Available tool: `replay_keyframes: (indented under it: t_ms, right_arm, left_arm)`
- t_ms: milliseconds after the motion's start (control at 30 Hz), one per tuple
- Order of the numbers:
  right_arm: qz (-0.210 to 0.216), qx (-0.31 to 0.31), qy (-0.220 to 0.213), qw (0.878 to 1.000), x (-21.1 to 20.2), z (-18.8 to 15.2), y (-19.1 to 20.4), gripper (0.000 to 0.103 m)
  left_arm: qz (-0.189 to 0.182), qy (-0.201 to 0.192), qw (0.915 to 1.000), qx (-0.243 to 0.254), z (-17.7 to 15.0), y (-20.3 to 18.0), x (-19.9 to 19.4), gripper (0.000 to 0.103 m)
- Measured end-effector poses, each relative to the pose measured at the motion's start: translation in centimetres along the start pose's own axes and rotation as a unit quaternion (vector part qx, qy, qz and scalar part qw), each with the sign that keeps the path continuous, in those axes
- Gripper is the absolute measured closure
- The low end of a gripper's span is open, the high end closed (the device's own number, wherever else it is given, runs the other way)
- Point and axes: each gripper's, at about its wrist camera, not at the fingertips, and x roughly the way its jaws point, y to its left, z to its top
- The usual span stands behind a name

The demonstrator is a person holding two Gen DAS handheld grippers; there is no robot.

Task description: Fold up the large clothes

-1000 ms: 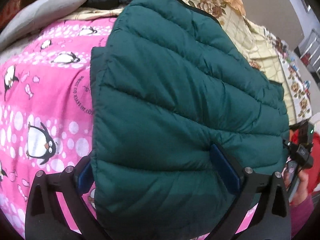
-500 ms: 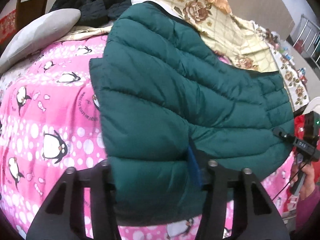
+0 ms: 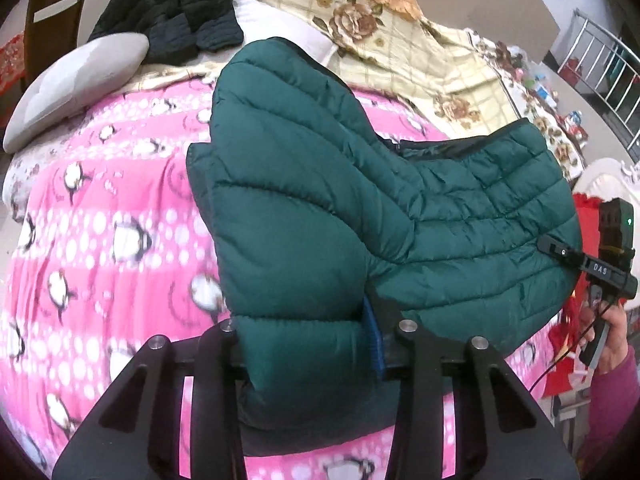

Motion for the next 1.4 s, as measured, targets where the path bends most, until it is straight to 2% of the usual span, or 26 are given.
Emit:
replay_keyframes:
  t_ms: [200,267,300,333,433,500,633,733,833,967,1100,1233,1300,1400]
  right_arm:
    - [-0.003,0.026,0.032,0.999,0.3,-3.9,-1.6,0.060]
    - [-0.023,0.041,0.045,0.998,1.0,-4.6,-2.5,0.046]
    - [-0.044,0.045,0.047,0.997,1.2,-4.9,-2.9,0.034]
    - [-0.062,0.045,0.048,0.996,1.2,-5.0,-3.1,0.028]
    - [-0.093,0.035,0.047,0.994,0.8,-5.1,-3.5,0.027]
    - [-0.127,0.019,0.040,0.991,-0.1,-4.8,-3.4,0.025]
    - [-0.174,-0.004,0.024,0.984,-2.2,-4.1,-2.3,0.025]
    - [-0.195,-0.038,0.016,0.980,-3.6,-3.8,0.0,0.025]
    - [-0.193,-0.067,0.010,0.979,-4.1,-3.7,3.1,0.025]
    - [-0.162,-0.103,0.023,0.981,-2.7,-4.3,6.9,0.025]
    - [-0.156,-0.126,0.035,0.979,0.0,-4.8,9.1,0.025]
    - [-0.139,-0.118,0.036,0.983,2.5,-4.9,10.1,0.025]
    - [-0.146,-0.121,0.038,0.981,3.9,-5.0,10.5,0.025]
    - [-0.163,-0.130,0.054,0.977,6.2,-5.2,10.4,0.024]
  left_arm:
    - [0.013,0.020,0.9997,0.000,-2.5,0.2,1.2,0.065]
    - [0.019,0.024,0.9995,-0.010,-2.9,0.5,1.7,0.058]
    - [0.019,0.027,0.9993,-0.020,-3.1,0.9,1.9,0.051]
    - [0.018,0.029,0.9990,-0.030,-3.3,1.1,2.0,0.046]
    - [0.015,0.040,0.9979,-0.048,-3.2,1.5,1.8,0.041]
    - [0.025,0.045,0.9978,-0.042,-3.2,1.3,1.2,0.039]
    - [0.061,0.038,0.9972,-0.019,-3.0,0.2,-1.0,0.039]
    - [0.112,0.013,0.9936,0.010,-3.0,-0.9,-3.1,0.039]
    - [0.118,-0.007,0.9929,0.017,-2.9,-1.6,-5.0,0.039]
    - [0.109,-0.024,0.9935,0.021,-3.0,-3.1,-5.9,0.039]
    - [0.117,-0.024,0.9927,0.016,-2.9,-4.1,-4.0,0.039]
    - [0.133,-0.007,0.9910,0.017,-3.0,-4.9,-1.0,0.039]
    - [0.152,-0.005,0.9881,0.020,-3.1,-4.9,0.4,0.039]
    - [0.162,0.004,0.9864,0.028,-3.5,-4.6,2.0,0.039]
